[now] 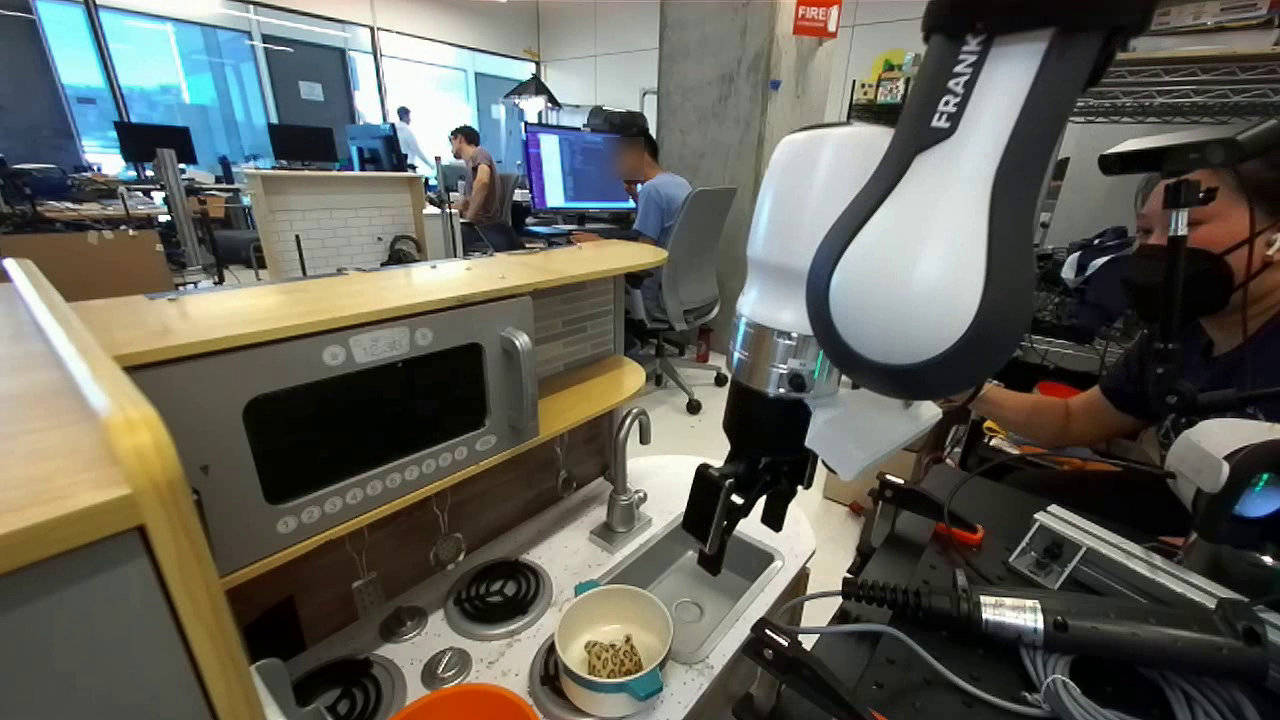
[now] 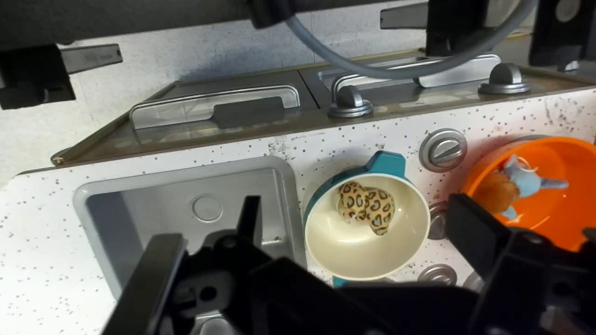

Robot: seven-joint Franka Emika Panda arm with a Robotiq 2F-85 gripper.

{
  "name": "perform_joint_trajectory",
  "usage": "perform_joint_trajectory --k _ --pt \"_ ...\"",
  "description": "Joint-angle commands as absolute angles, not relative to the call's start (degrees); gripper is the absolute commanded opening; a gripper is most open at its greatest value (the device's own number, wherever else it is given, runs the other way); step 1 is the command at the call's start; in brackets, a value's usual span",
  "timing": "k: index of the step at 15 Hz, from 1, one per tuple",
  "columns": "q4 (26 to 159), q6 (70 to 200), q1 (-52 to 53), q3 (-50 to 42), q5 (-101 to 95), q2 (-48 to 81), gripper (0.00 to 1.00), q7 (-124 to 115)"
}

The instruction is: Remove the toy from the pot and put it in the sink.

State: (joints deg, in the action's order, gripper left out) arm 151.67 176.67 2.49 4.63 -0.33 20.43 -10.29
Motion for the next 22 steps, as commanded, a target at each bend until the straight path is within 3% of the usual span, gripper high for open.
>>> perform_joint_trajectory --k 1,9,22 --pt "143.64 177.32 5.49 2.18 -0.25 29.5 1.0 -7.94" --pt "130.27 175.45 13.78 -2.98 -0.34 42.63 1.0 -8.1" --pt "115.75 167.8 13.32 -0.9 -0.71 53.31 1.0 -7.34"
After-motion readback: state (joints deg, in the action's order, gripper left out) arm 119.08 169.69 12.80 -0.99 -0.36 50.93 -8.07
